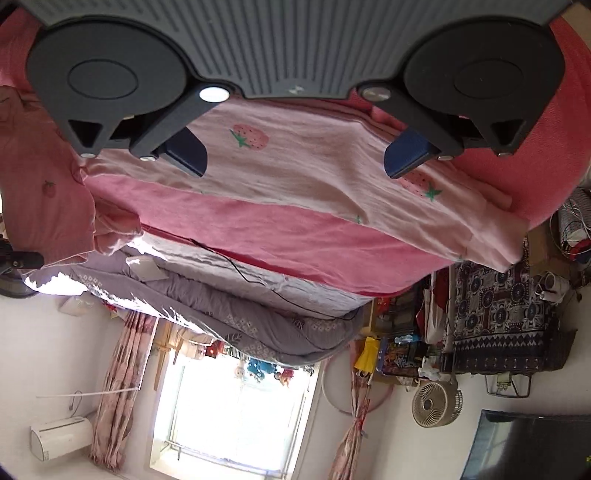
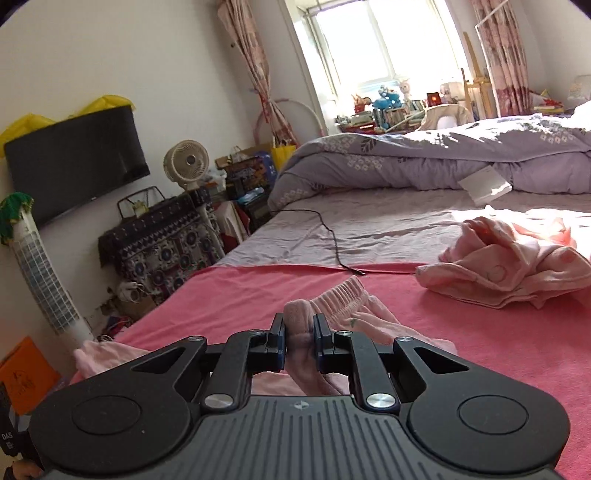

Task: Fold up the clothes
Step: 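Lift the waistband and fold it over the pant legs with the right gripper, then release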

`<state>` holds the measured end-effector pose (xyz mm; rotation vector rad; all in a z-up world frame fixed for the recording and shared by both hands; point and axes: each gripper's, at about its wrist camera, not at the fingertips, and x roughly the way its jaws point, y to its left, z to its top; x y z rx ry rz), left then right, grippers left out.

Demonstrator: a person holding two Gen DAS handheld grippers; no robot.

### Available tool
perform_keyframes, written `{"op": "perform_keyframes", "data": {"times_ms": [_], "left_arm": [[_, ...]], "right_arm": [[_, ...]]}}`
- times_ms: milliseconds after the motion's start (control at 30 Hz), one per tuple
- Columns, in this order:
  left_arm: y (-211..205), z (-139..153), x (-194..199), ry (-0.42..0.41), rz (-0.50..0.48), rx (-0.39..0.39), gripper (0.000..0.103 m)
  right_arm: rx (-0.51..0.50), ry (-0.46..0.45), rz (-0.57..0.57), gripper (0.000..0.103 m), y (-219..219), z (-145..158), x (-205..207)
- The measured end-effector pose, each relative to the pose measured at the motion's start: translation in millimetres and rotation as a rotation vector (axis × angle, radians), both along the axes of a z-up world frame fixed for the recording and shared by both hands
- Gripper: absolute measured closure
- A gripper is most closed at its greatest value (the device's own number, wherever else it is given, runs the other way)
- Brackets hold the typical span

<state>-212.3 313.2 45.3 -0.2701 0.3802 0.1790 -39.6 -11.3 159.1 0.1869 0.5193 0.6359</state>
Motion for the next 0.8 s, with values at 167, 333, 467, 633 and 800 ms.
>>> {"op": "perform_keyframes", "data": {"times_ms": [167, 333, 467, 633, 800], "left_arm": [[50, -1, -52, -0.057, 0.148, -0.050, 0.000], [95, -20, -97, -0.050, 0.279, -0.122, 0.000], [121, -42, -123, -0.016, 0.345, -0.183, 0.000], [136, -59, -136, 0.004, 0.359, -0.239, 0.000], [136, -66, -141, 0.001, 0.358, -0.263, 0.001]], "right_arm": [[0.098, 0.045, 0.170, 0.087, 104, 24, 8], [0.078, 0.015, 0.358, 0.087, 248, 10, -13], [0.037, 0.070, 0.446, 0.087, 334, -34, -31], [-0.011, 0.144, 0.440, 0.086, 377, -83, -52], [0.011, 0.043, 0.408, 0.085, 380, -75, -66]]}}
